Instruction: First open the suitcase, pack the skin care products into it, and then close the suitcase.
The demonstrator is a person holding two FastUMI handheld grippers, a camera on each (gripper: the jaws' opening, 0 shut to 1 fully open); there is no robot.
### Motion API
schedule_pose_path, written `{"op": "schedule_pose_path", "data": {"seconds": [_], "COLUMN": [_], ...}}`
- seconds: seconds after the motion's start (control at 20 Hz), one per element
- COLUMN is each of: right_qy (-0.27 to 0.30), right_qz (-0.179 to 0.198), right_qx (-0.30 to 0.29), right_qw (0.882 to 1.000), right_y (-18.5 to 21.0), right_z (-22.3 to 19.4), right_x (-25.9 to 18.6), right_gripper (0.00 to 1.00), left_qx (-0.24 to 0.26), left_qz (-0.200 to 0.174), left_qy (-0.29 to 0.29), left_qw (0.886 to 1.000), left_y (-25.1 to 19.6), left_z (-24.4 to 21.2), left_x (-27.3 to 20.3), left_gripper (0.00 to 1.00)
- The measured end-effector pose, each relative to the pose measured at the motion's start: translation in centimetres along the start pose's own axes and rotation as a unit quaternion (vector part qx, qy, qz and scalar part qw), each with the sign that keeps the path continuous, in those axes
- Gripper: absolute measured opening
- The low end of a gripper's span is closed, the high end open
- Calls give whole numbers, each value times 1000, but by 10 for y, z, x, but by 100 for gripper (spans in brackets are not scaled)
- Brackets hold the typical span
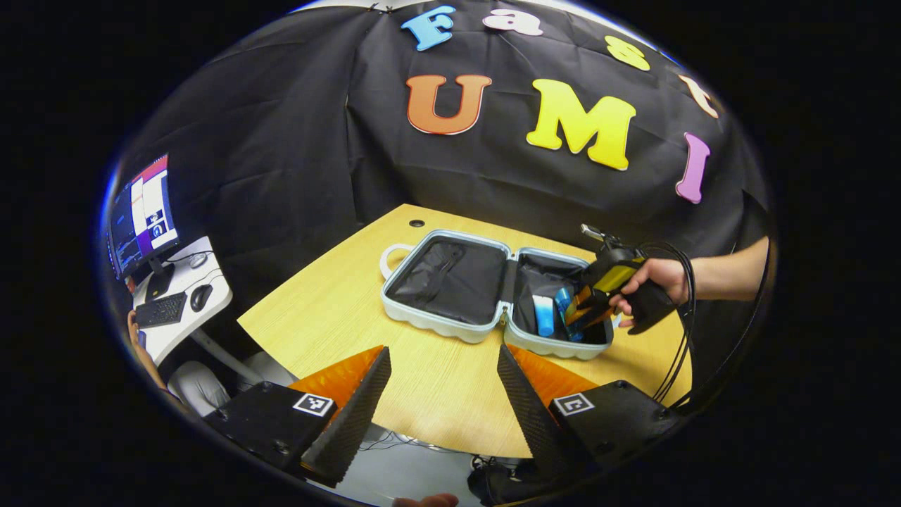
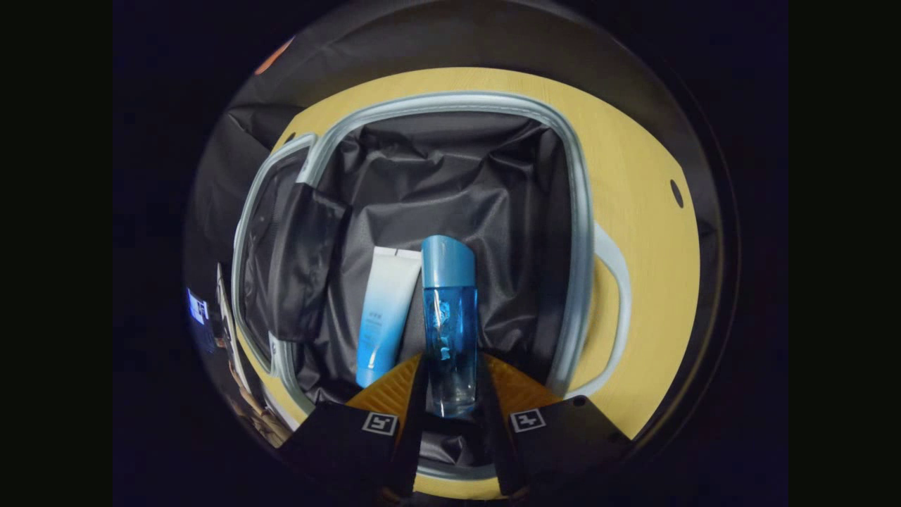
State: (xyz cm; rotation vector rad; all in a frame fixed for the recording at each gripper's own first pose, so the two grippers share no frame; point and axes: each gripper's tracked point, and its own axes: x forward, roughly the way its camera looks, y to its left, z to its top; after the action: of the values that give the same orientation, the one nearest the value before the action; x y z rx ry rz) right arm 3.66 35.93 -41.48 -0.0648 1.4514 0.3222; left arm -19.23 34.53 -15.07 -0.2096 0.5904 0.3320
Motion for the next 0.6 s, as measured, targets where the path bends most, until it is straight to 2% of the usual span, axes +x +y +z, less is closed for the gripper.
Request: {"op": "schedule_pose_path", "data": {"seconds": [0.05, 0.1, 0.15, 0.2, 0.25, 0.3, 0.4, 0.45, 0.5, 0.55, 0.6], "right_qy": [-16, -38, -65, -99, -141, -182, -263, -304, -340, -367, -380], "right_qz": [14, 32, 52, 62, 62, 62, 63, 61, 60, 58, 59], "right_qx": [-11, -21, -30, -37, -44, -57, -88, -105, -118, -128, -128], "right_qw": [1000, 999, 996, 992, 987, 980, 959, 945, 931, 920, 914], "right_y": [4, 7, 10, 8, 0, -10, -24, -32, -38, -45, -56], "right_z": [-1, -2, -2, -2, 0, 2, -1, -3, -5, -11, -19], "right_x": [-15, -33, -53, -74, -94, -117, -162, -186, -208, -226, -245], "right_gripper": [47, 47, 54, 54, 64, 68, 66, 72, 65, 66, 72], "left_qx": [-1, -1, 0, -1, -2, -5, -29, -44, -64, -82, -95], "left_qz": [4, 12, 16, 16, 11, 3, -14, -24, -27, -29, -23], "left_qy": [-3, -9, -15, -20, -23, -26, -27, -25, -22, -16, -9], "left_qw": [1000, 1000, 1000, 1000, 1000, 1000, 999, 998, 997, 996, 995], "left_y": [8, 19, 29, 37, 43, 49, 62, 69, 79, 90, 104], "left_z": [9, 21, 32, 44, 53, 63, 79, 85, 91, 95, 100], "left_x": [8, 18, 29, 41, 55, 69, 104, 124, 147, 168, 192], "left_gripper": [97, 97, 97, 97, 97, 97, 97, 97, 97, 97, 98]}}
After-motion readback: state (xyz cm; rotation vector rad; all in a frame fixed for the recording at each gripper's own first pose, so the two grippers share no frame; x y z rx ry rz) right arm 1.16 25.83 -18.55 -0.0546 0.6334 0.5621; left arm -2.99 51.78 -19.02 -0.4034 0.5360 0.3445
